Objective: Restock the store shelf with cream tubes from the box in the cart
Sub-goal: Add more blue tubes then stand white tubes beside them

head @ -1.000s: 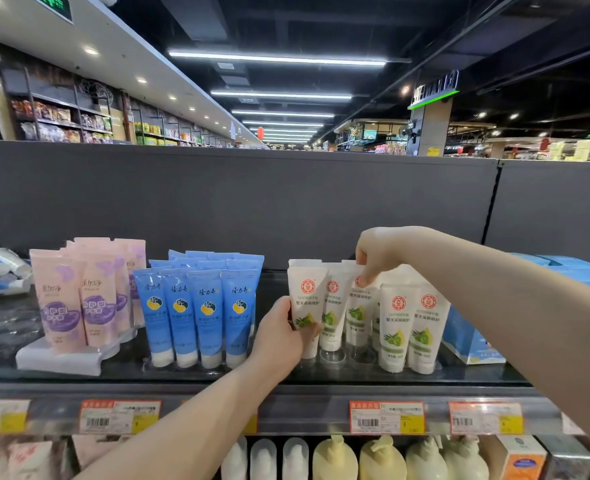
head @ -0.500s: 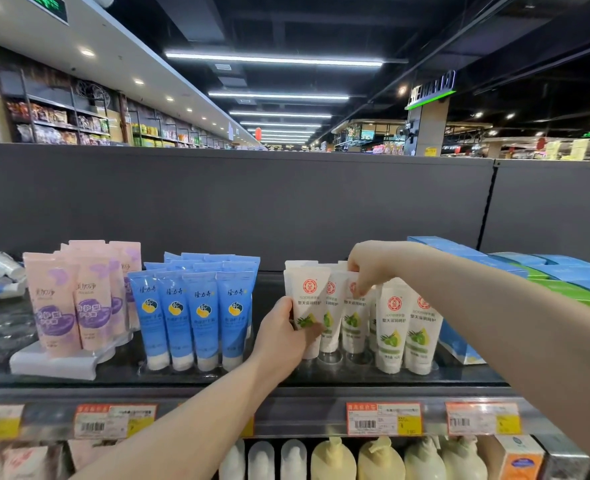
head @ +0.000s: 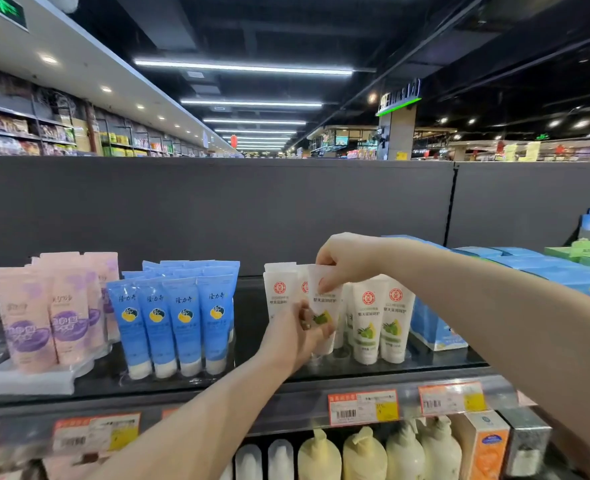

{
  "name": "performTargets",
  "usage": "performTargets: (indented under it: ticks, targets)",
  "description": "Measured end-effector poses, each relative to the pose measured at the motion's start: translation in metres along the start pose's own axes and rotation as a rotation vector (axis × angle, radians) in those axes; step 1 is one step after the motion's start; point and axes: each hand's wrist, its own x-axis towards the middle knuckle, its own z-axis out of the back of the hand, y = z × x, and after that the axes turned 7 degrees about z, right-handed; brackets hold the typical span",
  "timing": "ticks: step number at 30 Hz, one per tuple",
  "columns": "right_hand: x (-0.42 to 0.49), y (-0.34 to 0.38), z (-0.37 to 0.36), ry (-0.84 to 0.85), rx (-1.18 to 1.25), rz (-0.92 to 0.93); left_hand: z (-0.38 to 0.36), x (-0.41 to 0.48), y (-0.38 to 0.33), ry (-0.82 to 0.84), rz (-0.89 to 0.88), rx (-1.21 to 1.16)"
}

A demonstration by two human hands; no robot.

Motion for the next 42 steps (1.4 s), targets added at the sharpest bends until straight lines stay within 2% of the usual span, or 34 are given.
performTargets:
  ticks: [4,7,10,15,22,27,42]
  targets:
    - [-0.005,-0.004,0.000,0.012,-0.014,-0.047,0.011,0.001,0.017,-0.023,0.082,0.140]
    - [-0.004,-0.006,-0.008,0.027,-0.036,-0.068,0.016,0.000,0.031,-0.056,0.057,0.528]
    - [-0.003,-0.008,-0.012,0.040,-0.017,-0.079,0.017,-0.003,0.036,-0.062,0.023,0.683]
    - [-0.004,-0.008,-0.008,0.085,-0.018,-0.099,0.020,-0.003,0.038,-0.047,-0.031,0.730]
    - [-0.003,-0.001,-0.008,0.115,-0.042,-0.099,0.022,-0.001,0.045,-0.045,-0.017,0.736]
    - [-0.002,0.001,-0.008,0.122,-0.060,-0.106,0.020,0.001,0.046,-0.067,-0.017,0.641]
    - [0.001,0.004,-0.016,0.140,-0.154,-0.154,0.021,-0.002,0.040,-0.044,-0.042,0.733]
